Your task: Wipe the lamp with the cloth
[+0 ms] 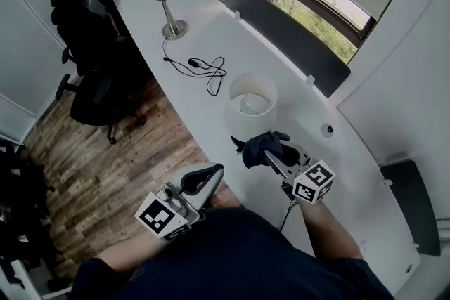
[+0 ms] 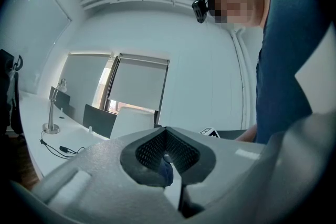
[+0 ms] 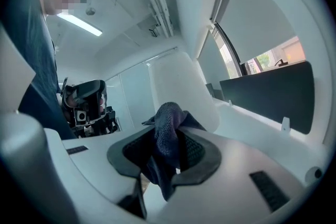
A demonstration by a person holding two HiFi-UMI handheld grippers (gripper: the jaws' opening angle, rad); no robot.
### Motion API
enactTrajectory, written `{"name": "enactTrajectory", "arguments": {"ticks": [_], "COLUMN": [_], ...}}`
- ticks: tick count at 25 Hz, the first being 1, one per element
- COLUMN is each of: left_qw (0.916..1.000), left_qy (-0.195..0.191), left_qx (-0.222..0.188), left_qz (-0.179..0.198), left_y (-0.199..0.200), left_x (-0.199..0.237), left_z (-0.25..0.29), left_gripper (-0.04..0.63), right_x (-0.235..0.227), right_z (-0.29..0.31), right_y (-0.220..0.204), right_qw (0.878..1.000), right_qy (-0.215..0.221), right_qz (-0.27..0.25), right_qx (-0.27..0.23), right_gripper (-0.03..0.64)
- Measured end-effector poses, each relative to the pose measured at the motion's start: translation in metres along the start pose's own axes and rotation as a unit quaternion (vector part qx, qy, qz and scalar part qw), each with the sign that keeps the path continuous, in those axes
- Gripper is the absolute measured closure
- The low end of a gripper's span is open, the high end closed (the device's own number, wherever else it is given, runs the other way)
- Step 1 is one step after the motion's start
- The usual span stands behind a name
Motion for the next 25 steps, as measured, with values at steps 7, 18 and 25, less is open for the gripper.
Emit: {"name": "enactTrajectory", "arguments": {"ticks": [7,18,25], "left_qw": [0.9999,0.9999,1.0000], "left_qy": [0.000,-0.003,0.003], "left_qx": [-0.011,-0.010,0.008], "left_qz": [0.001,0.000,-0.003], "left_y": [0.002,0.003,-0.004], "left_x": [-0.002,-0.003,0.000], "left_z": [0.001,0.003,0.004], "left_gripper": [0.589,0.589,0.589], "right_x": [0.012,0.038,0.017], "right_z": [-0.006,-0.014,-0.014], "right_y": [0.054,0.123,0.097], "right_qw": [0.997,0.988,0.990], "right_qy": [0.021,0.051,0.042], "right_qz": [-0.049,-0.098,-0.058], "right_qx": [-0.047,-0.106,-0.119], "right_gripper": [0.499,0.499,0.499]}}
Point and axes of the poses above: the fingertips, and each gripper's own axes: z forward along the fingers, x to its left, y out of its top, the point moved 7 cm from there along -z, backward along the fingers, and after that the axes turned 8 degrees about z, right-handed, at the moved point
